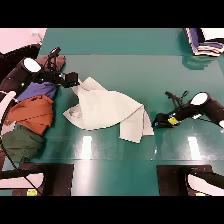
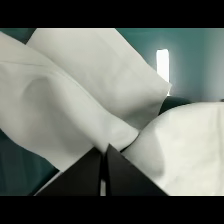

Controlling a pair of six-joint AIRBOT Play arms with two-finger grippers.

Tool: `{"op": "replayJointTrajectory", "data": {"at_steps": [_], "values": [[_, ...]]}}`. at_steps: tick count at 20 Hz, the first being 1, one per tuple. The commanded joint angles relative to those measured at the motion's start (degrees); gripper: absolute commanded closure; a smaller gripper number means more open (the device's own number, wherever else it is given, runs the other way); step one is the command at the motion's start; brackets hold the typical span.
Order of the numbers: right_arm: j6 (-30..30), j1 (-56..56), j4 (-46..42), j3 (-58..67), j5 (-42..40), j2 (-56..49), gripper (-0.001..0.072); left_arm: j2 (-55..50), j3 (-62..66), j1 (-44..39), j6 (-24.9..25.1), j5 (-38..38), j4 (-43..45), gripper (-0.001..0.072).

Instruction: Fold the shirts.

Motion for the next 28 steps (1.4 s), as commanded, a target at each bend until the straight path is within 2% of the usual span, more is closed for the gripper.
{"op": "replayJointTrajectory", "data": {"at_steps": [1,2,3,4,7,10,15,19,22,25,28], "values": [[0.0,3.3,2.4,-1.4,-3.9,-3.8,0.0341,0.0,0.2,0.0,0.1,-0.2,0.2,0.0683],[-0.2,4.2,2.4,-1.4,-4.8,-3.8,0.0447,0.1,0.2,0.0,0.1,-0.4,0.2,0.0683],[-0.9,4.8,2.3,-1.3,-5.7,-3.5,0.0597,0.2,0.2,0.0,0.1,-0.5,0.2,0.0684],[-1.5,5.2,2.2,-1.1,-6.7,-2.6,0.0697,0.6,0.2,0.0,0.1,-0.5,0.2,0.0683],[-1.3,2.6,-0.7,4.9,-6.1,3.8,0.0697,6.6,2.4,0.1,0.0,1.3,3.5,0.0684],[-1.2,-3.9,-2.0,18.0,-4.1,13.4,0.0698,16.6,11.1,0.1,0.0,1.5,8.5,0.0684],[-1.2,-11.7,-2.3,41.8,-1.9,25.3,0.0698,31.6,26.2,0.1,0.0,0.0,8.9,0.0684],[-1.2,-17.1,-2.3,53.0,-0.6,30.3,0.0698,39.5,32.7,0.1,0.0,-0.3,8.9,0.0684],[-1.2,-22.8,-2.3,61.0,2.9,30.0,0.0698,42.0,36.3,0.1,-0.4,-0.6,8.9,0.0685],[-1.2,-28.0,-2.2,71.6,9.6,25.0,0.0698,41.8,37.9,0.1,-0.4,-2.0,8.8,0.0685],[0.7,-28.8,-1.7,77.4,12.7,18.4,0.0699,37.0,37.8,0.1,-0.4,-9.1,8.9,0.0685]]}}
